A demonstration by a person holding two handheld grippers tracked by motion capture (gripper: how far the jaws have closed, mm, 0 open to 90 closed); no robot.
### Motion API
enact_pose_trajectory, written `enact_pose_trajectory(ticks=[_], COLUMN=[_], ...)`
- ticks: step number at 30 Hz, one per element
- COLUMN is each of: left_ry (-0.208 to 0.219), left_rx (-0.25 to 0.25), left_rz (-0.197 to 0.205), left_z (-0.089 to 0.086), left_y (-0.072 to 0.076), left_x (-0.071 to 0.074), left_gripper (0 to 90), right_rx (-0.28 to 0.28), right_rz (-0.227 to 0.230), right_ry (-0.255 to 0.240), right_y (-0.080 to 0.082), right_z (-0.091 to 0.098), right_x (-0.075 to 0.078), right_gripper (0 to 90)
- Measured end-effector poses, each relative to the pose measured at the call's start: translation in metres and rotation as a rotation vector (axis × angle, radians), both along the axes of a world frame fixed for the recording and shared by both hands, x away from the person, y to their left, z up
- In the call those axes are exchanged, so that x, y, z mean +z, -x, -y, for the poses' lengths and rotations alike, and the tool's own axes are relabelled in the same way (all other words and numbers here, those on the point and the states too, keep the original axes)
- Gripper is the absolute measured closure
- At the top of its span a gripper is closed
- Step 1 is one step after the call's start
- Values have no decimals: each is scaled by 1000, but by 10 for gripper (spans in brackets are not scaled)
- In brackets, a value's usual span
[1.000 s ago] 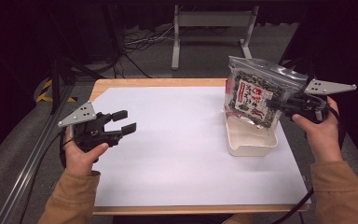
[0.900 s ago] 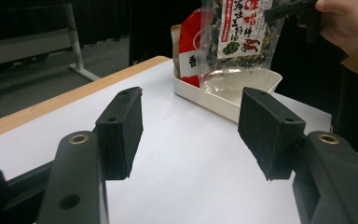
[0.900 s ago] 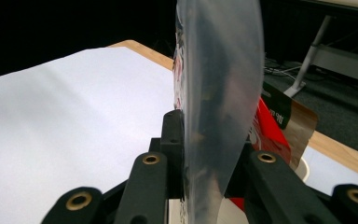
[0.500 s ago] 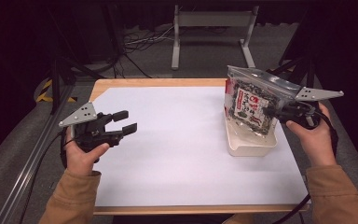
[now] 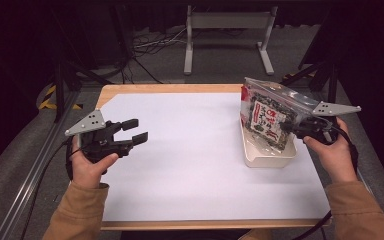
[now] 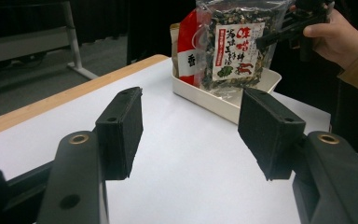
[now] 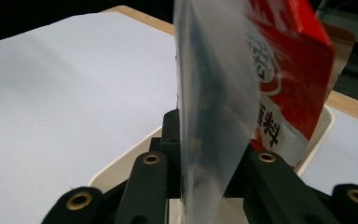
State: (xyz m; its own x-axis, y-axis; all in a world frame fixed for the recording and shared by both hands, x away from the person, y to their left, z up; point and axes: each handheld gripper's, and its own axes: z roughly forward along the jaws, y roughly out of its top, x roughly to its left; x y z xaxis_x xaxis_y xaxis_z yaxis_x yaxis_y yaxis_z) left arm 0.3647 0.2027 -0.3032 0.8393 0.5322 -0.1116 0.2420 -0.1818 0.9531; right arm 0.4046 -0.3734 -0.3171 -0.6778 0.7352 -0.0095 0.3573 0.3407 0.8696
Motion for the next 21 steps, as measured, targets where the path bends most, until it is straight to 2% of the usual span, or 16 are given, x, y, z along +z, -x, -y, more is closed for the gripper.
enact_pose_trajectory(ticks=[4,9,12,16,19,21], left_ry=[-3,-4,-9,-7,-11,-12], left_rx=[-2,0,-1,3,3,0], left_rz=[3,-2,-3,-8,-12,-17], left_z=[1,0,0,-1,-2,-2], left_y=[0,0,0,-1,-2,-2], left_x=[0,0,-1,-2,-3,-4], left_gripper=[406,406,405,404,404,404], right_rx=[-10,-19,-19,-33,-45,-72], right_rz=[-16,-33,-29,7,16,24], right_ry=[-5,-39,-47,-36,-46,-60], right_y=[-2,-4,-4,-3,-2,-1], right_z=[-1,5,7,5,4,4], right_x=[-6,-10,-12,-13,-13,-12], right_gripper=[754,753,748,727,680,573])
